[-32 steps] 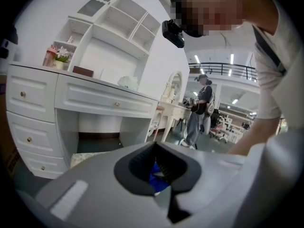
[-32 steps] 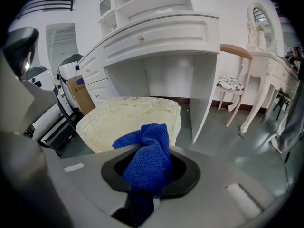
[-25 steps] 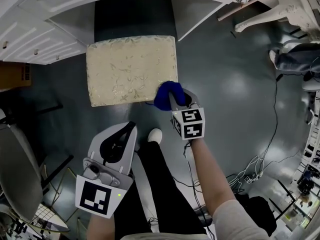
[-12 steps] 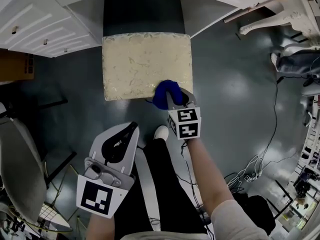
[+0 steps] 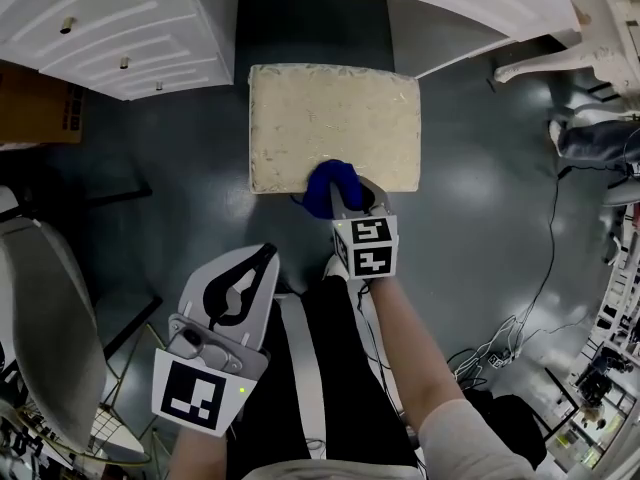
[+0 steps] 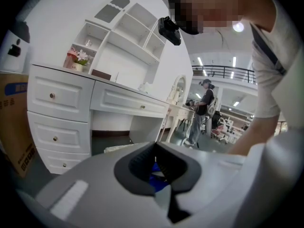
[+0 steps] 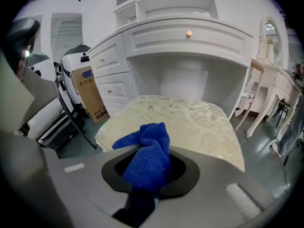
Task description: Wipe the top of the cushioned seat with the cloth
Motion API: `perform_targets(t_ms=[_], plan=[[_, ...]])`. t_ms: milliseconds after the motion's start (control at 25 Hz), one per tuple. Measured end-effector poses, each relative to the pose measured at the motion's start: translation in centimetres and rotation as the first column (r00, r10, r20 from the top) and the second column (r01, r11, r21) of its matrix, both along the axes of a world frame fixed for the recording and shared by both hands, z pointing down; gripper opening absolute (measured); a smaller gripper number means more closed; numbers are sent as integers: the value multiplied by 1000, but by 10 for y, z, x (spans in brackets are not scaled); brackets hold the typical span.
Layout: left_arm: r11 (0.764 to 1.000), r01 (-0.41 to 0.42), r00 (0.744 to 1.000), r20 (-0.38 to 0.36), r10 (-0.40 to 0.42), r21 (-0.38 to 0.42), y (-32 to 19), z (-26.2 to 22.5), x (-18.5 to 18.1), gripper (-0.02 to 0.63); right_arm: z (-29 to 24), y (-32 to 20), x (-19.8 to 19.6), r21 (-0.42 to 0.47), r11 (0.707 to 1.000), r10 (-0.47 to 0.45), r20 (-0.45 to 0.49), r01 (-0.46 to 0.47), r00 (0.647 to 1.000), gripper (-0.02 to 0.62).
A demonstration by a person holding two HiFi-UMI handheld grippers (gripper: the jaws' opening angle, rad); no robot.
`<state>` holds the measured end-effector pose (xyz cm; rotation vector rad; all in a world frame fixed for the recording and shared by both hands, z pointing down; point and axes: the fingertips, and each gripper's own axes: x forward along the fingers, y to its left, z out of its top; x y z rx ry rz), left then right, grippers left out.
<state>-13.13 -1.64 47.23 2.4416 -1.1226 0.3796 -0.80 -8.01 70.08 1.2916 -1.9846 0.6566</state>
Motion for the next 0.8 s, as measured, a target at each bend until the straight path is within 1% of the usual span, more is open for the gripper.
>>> perform_targets(t_ms=[240, 480, 800], plan=[[1000, 26, 1000, -9, -26, 3, 3, -1, -36, -2, -3, 0, -35, 0, 1000, -9, -3, 9, 1000, 80], [999, 34, 999, -8, -34, -2, 8, 1, -64, -2, -3, 0, -69, 5, 1000, -8, 4, 8, 1000, 80], [998, 68, 998, -11, -68, 3, 12, 1, -98, -2, -3, 1, -111, -2, 999, -39, 10, 39, 999, 80]])
